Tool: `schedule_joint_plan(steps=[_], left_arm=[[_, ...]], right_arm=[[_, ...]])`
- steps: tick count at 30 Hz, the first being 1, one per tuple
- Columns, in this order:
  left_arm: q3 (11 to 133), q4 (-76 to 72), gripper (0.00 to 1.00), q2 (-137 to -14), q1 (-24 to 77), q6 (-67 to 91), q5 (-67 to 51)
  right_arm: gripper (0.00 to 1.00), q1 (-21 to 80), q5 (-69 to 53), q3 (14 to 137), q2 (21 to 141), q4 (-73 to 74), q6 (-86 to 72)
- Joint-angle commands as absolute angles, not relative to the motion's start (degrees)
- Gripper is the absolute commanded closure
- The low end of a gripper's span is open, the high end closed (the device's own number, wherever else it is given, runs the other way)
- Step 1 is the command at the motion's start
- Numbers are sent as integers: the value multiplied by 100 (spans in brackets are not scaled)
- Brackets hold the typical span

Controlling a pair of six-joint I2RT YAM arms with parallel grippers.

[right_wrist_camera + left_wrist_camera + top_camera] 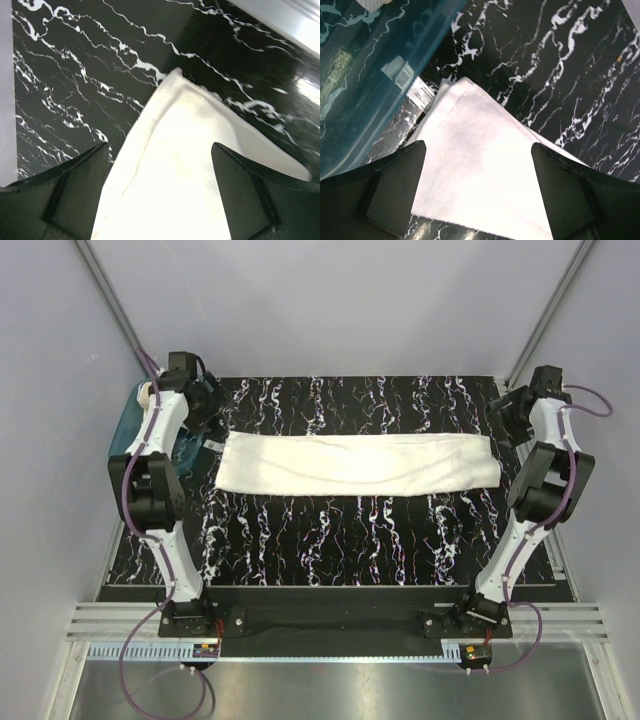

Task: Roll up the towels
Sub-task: Fold the towel

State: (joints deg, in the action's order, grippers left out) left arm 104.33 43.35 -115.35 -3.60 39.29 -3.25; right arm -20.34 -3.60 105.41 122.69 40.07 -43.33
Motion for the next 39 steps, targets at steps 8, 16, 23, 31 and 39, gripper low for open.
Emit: schedule_joint_plan(steps=[8,16,23,31,39], left_arm=[[8685,4043,9,-9942,518,3200,35],[7078,3841,9,-8869,484,2848,-95],[6381,3515,8,-8719,9,2821,-598],[6416,3463,8,-8771,9,2821,-677],[6275,3454,9,-8842,0,2874,-747]], right_arm=[[11,-2144,458,7950,10100,3868,-3612],[30,-2716,-132,6469,9685,3173,-3612],[34,-2716,-501,6452,9853,2541,-3613],[32,-2716,-738,6248,9781,1722,-3700],[59,-2707,-949,6030,10292,1398,-3832]])
